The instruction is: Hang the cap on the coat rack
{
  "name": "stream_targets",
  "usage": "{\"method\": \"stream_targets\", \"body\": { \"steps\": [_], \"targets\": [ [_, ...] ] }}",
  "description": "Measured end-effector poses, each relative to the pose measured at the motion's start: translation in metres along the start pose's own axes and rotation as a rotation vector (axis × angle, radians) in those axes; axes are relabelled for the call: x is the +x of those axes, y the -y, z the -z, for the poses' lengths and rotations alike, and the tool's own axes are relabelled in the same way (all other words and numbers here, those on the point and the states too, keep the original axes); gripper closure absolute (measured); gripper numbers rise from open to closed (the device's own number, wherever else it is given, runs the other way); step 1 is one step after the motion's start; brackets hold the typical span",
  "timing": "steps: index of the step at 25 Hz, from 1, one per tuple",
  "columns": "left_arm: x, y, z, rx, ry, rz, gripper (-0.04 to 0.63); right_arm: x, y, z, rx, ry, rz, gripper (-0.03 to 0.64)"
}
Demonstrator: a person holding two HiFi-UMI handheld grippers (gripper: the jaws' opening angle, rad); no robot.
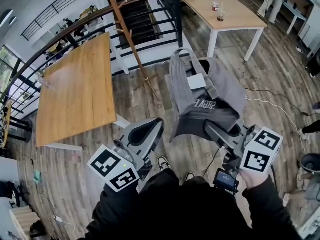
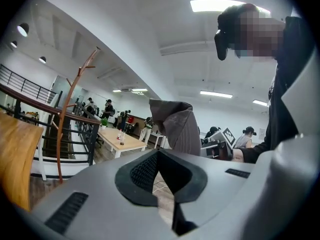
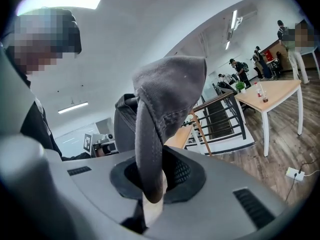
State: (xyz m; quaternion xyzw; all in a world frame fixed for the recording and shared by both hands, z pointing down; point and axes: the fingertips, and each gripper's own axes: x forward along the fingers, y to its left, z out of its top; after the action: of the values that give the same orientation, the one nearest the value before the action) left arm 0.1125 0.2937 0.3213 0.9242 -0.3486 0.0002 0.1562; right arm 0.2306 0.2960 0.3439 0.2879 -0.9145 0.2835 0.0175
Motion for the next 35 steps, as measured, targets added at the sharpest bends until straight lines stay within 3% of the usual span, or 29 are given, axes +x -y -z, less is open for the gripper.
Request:
{"method": "stream_targets", "body": {
  "steps": [9, 20, 35],
  "targets": [
    [0.003, -0.078, -0.022, 0.009, -0.001, 0.036, 0.591, 0.066, 0.005, -0.032, 0.007, 0.009, 0.045, 0.575],
    [-0.021, -0.139, -0.027, 0.002, 0.001, 0.047, 0.591, 0.144, -0.017, -0.048, -0.022, -0.028, -0.003, 0.574],
    [-0.052, -0.211, -0.031, -0.044, 0.035, -0.049, 0.591, 0.233, -0.022, -0.069, -0.028, -0.13, -0.11, 0.575]
  ]
}}
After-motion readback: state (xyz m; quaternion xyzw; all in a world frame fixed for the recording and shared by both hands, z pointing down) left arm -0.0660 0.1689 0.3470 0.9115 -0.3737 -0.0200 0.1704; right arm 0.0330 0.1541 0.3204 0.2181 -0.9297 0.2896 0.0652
